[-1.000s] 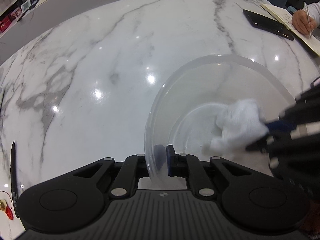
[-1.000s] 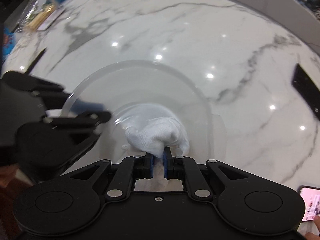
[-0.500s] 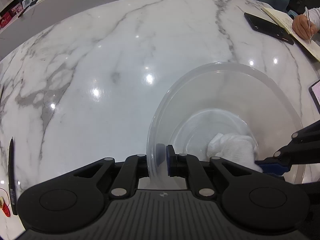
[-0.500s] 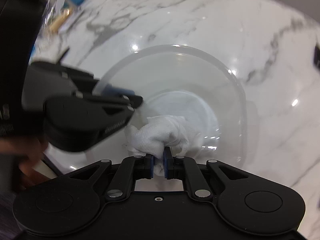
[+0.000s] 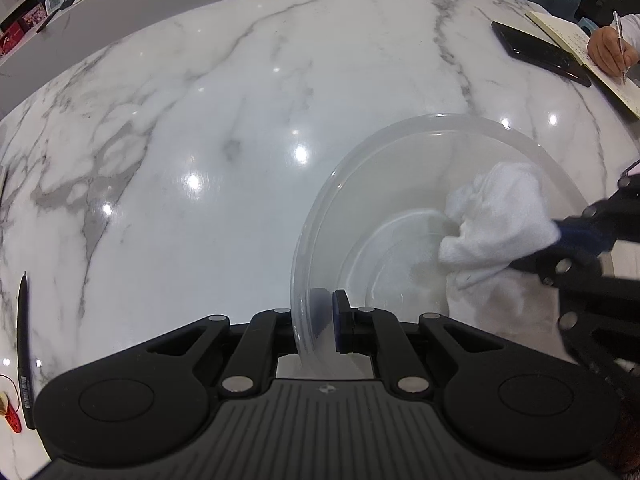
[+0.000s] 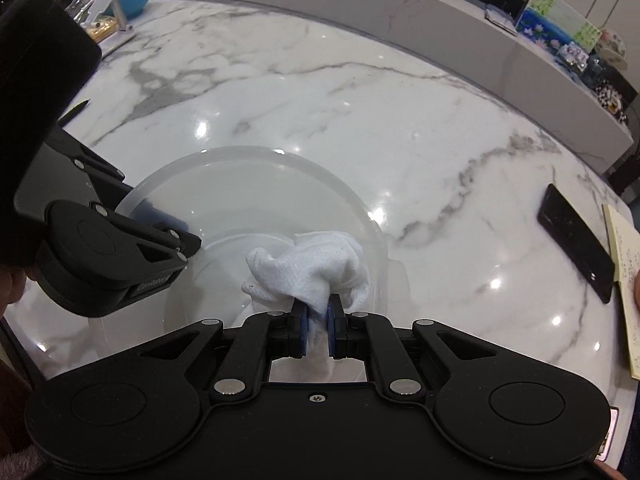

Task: Clean bowl
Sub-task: 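Keep holding the rim with the left tool while the right tool wipes the bowl bottom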

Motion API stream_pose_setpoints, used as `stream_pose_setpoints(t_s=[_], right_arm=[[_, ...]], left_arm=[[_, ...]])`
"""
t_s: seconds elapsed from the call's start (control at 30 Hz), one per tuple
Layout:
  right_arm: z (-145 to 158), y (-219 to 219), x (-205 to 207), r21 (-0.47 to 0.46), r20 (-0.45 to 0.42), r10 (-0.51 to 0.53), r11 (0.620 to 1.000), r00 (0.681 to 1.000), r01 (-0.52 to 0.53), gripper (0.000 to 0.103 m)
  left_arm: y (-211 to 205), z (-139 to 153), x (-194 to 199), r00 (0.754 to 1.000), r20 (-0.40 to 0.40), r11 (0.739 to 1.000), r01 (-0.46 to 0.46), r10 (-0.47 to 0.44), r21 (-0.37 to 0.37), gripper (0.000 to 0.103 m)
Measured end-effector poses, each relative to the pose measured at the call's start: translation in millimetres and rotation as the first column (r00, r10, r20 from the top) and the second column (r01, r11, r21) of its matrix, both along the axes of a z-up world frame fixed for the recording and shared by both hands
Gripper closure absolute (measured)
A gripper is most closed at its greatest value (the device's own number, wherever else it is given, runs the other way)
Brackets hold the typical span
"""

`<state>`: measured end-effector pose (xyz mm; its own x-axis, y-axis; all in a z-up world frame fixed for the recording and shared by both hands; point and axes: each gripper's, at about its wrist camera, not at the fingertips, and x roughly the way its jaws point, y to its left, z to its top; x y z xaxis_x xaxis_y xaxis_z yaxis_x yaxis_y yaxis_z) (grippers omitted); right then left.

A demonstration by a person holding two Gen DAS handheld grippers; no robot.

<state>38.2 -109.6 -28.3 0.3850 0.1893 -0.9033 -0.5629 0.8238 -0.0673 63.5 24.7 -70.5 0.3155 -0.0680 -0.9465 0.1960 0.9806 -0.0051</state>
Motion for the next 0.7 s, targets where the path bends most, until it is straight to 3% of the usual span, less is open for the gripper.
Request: stream_pose_setpoints(t_s=[0.1, 0.3, 0.53, 0.7], right_arm=[[-6, 1, -5, 0.04, -0.032, 0.033, 0.999, 0.999, -0.032, 0.095], [-4, 3, -19, 0.095, -0.017, 0.068, 0.993, 0.998, -0.066, 0.095], [7, 5, -18, 0.05, 0.038, 0.091, 0.994, 0.995, -0.093, 0.095], [3, 14, -8, 0.022, 0.031, 0.129, 0.991, 0.991, -0.13, 0.094]], left_arm=[[0, 0, 0, 1.0, 0.001, 1.0, -0.006, 0.006, 0.002, 0.095], [-1, 0, 0, 1.0, 0.005, 1.0, -0.006, 0.006, 0.009, 0.095], [-1, -1, 1, 1.0, 0.005, 1.0, -0.006, 0.006, 0.014, 0.094], [-1, -1, 1, 1.0, 0.003, 1.0, -0.006, 0.006, 0.012, 0.095]])
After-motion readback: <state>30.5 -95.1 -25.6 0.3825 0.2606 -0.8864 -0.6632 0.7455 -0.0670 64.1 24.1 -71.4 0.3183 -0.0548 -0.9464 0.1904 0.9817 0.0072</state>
